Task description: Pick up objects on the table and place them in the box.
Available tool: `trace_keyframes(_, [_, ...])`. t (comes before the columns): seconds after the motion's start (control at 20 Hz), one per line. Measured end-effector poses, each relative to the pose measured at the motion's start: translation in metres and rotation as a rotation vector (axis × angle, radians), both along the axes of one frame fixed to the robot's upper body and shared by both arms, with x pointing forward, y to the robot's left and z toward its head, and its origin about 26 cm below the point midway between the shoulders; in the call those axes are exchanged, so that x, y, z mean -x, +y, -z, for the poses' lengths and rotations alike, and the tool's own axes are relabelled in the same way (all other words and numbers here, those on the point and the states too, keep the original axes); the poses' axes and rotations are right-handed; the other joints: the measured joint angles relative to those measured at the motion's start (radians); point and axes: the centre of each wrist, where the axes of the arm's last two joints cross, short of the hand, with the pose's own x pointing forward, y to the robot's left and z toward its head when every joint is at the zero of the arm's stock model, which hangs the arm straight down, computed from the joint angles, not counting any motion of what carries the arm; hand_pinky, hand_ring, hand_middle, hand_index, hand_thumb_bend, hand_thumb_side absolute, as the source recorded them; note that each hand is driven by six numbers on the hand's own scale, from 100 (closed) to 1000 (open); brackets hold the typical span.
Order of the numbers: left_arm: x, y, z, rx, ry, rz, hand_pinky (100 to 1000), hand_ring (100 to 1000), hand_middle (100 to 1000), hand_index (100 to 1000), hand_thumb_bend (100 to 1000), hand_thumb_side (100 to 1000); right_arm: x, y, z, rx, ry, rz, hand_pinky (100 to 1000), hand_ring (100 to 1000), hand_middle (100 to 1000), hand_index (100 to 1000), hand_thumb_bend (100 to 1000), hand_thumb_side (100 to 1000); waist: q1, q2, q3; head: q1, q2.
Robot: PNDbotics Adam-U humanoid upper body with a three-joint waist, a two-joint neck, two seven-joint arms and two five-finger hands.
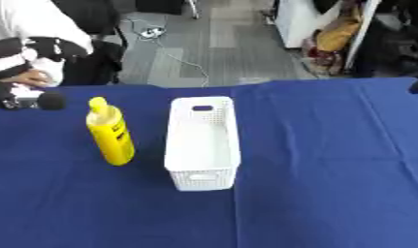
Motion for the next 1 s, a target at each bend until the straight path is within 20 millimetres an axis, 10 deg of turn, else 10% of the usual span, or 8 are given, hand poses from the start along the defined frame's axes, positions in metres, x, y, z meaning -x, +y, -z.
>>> trace_keyframes(1.0, [-0.012,-0.006,0.012,-0.110,0.193,0.034,912,863,912,965,1000,1000,0.000,0.000,0.000,-0.001,0.000,-0.002,436,545,562,874,100,908,0.000,0.000,-0.006,0.006,0.000])
